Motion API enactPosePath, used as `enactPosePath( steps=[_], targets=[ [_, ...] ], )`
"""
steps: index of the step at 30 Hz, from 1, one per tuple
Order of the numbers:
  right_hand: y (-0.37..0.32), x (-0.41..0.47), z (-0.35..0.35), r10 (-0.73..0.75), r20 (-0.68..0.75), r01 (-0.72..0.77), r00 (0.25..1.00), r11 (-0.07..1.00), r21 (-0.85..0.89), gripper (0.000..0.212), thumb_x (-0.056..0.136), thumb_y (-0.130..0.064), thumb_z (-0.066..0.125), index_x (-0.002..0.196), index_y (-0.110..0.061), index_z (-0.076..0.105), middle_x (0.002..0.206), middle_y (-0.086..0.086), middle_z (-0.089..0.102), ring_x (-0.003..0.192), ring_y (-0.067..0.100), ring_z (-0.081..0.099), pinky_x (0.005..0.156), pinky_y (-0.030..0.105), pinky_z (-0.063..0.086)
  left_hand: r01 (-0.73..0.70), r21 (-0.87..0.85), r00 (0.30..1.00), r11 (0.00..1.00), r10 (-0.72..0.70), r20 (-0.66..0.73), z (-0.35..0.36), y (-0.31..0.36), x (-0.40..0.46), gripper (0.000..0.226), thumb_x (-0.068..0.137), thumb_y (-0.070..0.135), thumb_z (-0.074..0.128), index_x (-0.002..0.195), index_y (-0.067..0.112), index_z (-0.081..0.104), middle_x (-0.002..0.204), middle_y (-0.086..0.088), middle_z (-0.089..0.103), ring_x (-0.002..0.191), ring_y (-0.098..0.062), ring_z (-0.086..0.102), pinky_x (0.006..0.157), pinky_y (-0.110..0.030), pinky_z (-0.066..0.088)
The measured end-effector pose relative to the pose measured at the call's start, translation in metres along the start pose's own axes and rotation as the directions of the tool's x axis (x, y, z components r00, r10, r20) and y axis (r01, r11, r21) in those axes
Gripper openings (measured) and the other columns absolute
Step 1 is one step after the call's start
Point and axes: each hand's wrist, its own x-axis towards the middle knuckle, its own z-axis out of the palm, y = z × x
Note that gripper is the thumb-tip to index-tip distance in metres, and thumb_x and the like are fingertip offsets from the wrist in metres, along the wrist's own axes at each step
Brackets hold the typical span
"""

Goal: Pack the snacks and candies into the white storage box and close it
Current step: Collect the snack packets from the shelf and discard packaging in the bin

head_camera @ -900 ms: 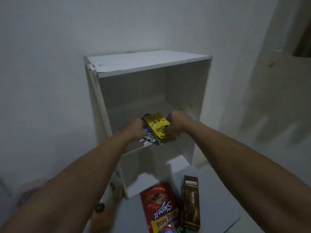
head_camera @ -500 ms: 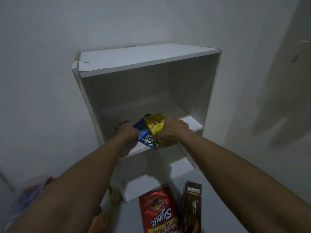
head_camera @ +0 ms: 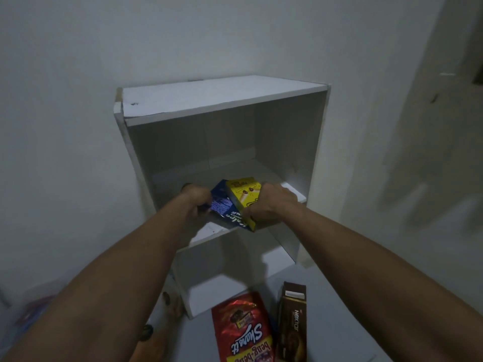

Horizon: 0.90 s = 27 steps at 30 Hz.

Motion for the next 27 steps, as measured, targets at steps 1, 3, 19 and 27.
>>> enactPosePath(
  steps=[1, 3, 19, 27],
  targets=[
    [0.003, -0.005, -0.005, 0.008, 0.002, -0.008, 1.000, 1.000, -0.006, 0.060, 0.066, -0.058, 0.072, 0.109, -0.019, 0.055, 0.099, 0.001, 0.060, 0.088, 0.023, 0.057, 0.072, 0.030, 0.046, 0.027, -0.021, 0.999, 0.999, -0.026, 0.037, -0.002, 0.002, -0.006, 0.020, 0.081, -0.017, 0.050, 0.075, -0.001, 0.061, 0.070, -0.017, 0.057, 0.049, -0.024, 0.053, 0.034, -0.018, 0.042],
    [0.008, -0.014, -0.016, 0.038, 0.005, -0.038, 0.999, 0.999, -0.018, 0.061, 0.064, -0.058, 0.072, 0.108, -0.019, 0.055, 0.096, 0.001, 0.058, 0.087, 0.022, 0.057, 0.071, 0.030, 0.047, 0.054, -0.029, 0.995, 0.998, -0.051, 0.082, -0.004, 0.006, -0.015, 0.020, 0.084, -0.014, 0.051, 0.077, 0.002, 0.061, 0.073, -0.015, 0.060, 0.044, -0.019, 0.054, 0.034, -0.015, 0.041],
    [0.047, -0.142, -0.055, 0.312, -0.104, -0.316, 0.944, 0.948, -0.028, 0.060, 0.062, -0.058, 0.071, 0.102, -0.019, 0.049, 0.095, 0.004, 0.055, 0.082, 0.025, 0.059, 0.053, 0.030, 0.043, -0.354, -0.016, 0.902, 0.935, 0.345, 0.259, 0.026, 0.010, -0.111, 0.023, 0.077, -0.009, 0.068, 0.068, 0.012, 0.064, 0.069, -0.007, 0.059, 0.059, -0.016, 0.057, 0.037, -0.018, 0.048],
    [0.085, -0.224, -0.042, 0.477, -0.092, -0.481, 0.874, 0.877, -0.017, 0.058, 0.059, -0.056, 0.072, 0.097, -0.017, 0.054, 0.081, 0.002, 0.055, 0.065, 0.019, 0.054, 0.046, 0.026, 0.038, -0.448, 0.062, 0.834, 0.892, 0.392, 0.388, 0.070, -0.011, -0.165, 0.021, 0.078, -0.005, 0.070, 0.069, 0.014, 0.068, 0.081, -0.010, 0.066, 0.075, -0.023, 0.063, 0.040, -0.021, 0.052]
  ],
)
